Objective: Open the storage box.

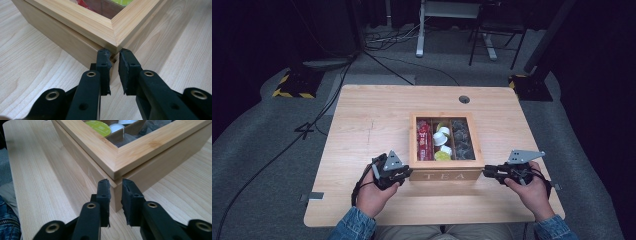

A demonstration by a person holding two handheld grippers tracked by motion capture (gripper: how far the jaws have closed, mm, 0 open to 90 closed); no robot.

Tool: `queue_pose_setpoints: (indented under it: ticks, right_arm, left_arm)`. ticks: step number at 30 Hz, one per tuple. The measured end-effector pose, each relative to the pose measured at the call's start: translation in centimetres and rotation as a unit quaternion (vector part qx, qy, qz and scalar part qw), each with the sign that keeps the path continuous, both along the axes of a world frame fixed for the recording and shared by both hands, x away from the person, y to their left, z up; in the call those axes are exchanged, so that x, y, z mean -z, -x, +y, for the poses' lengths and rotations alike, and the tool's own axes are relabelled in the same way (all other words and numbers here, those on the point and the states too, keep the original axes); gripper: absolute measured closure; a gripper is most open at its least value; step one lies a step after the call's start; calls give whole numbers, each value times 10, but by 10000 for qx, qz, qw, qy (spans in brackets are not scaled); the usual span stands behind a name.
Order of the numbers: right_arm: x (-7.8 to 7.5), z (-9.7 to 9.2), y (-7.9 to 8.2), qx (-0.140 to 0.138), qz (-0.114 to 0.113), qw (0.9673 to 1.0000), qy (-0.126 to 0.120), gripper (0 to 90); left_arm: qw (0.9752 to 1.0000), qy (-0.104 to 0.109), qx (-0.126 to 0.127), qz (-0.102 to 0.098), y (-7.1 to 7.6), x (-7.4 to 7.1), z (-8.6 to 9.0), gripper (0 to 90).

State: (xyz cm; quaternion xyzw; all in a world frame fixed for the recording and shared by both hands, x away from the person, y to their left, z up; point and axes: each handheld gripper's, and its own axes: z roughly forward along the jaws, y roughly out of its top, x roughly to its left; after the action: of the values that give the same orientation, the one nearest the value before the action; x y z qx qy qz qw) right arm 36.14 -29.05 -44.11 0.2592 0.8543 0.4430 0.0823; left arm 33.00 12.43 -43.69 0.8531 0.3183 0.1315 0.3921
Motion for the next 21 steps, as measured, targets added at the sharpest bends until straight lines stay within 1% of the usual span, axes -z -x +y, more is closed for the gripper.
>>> queue_pose_setpoints:
  ticks: [2,9,13,14,18,19,21]
  right_arm:
    - [-1,2,0,-20,-68,10000,15,805]
    - [0,5,0,59,-154,9998,76,867]
    - [-1,5,1,88,-207,9997,61,871]
    - [-2,5,2,87,-210,9997,55,871]
    - [-5,4,2,113,-238,9997,10,874]
    - [-6,4,2,116,-249,9996,6,874]
    - [-8,4,3,126,-285,9995,-24,873]
  left_arm:
    - [10000,3,3,1,0,0,0,784]
    - [10000,-2,9,-56,0,-1,0,783]
    - [9999,-4,4,-127,0,-1,0,764]
    - [9999,-9,-2,-162,0,-1,-1,752]
    - [9997,95,-7,-229,0,-1,-2,705]
    - [9996,106,-25,-247,0,-1,-2,680]
    - [9996,111,-23,-274,-1,1,-3,601]
